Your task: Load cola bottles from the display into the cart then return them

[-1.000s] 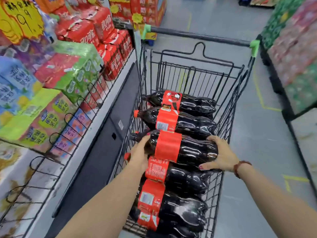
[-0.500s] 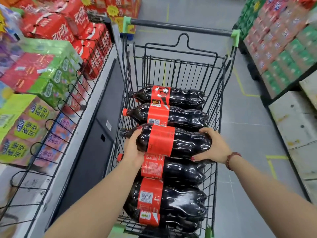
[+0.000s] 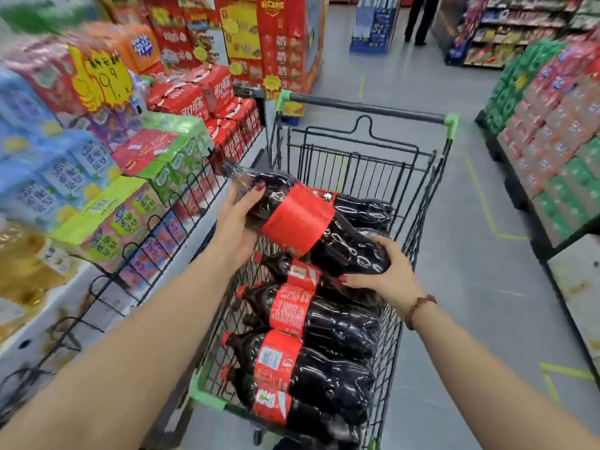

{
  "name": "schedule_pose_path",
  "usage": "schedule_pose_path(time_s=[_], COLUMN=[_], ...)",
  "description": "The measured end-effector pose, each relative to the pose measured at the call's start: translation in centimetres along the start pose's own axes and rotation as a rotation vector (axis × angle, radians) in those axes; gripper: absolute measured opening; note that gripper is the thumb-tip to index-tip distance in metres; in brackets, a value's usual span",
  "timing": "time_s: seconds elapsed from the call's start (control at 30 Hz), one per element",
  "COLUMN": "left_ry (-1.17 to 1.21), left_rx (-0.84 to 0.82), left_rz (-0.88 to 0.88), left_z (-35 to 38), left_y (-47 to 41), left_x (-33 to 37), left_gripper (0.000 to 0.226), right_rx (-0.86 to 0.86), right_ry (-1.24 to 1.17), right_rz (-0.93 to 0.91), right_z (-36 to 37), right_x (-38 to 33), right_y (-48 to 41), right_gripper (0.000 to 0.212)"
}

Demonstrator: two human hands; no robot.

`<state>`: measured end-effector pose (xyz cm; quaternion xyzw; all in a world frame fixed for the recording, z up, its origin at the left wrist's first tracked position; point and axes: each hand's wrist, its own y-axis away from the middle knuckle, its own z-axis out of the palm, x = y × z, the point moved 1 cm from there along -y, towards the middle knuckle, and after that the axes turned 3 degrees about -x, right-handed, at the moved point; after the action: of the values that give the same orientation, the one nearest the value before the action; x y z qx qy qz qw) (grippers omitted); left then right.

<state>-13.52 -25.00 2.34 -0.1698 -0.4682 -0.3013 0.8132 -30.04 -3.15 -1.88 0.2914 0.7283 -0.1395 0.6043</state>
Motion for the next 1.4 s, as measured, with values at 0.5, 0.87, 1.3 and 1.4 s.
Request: schedule_pose_path(time_s=[0.5, 0.87, 1.3, 1.4], left_ry=[-0.098, -0.115, -0.154, -0.177], left_rx=[0.439, 0.863, 1.28, 1.334], left_rz=[0.369, 0.627, 0.766, 0.783], left_z=[2.9, -3.2, -11.0, -12.8], left_y=[19.7, 39.8, 69.8, 76.2], left_x=[10.9, 16.5, 20.5, 21.7], left_gripper=[0.065, 0.093, 0.083, 0.094], right_rx=[-0.478, -0.938, -1.375, -1.446], right_ry=[-0.136, -0.027, 0.039, 0.028], right_rz=[-0.184, -0.31, -0.376, -0.377], right_z=[6.4, 21.4, 40.4, 44.3], right_x=[-5.6, -8.1, -8.3, -8.2], right_y=[7.4, 16.4, 40.2, 46.1], right_gripper=[0.069, 0.066, 0.089, 0.079])
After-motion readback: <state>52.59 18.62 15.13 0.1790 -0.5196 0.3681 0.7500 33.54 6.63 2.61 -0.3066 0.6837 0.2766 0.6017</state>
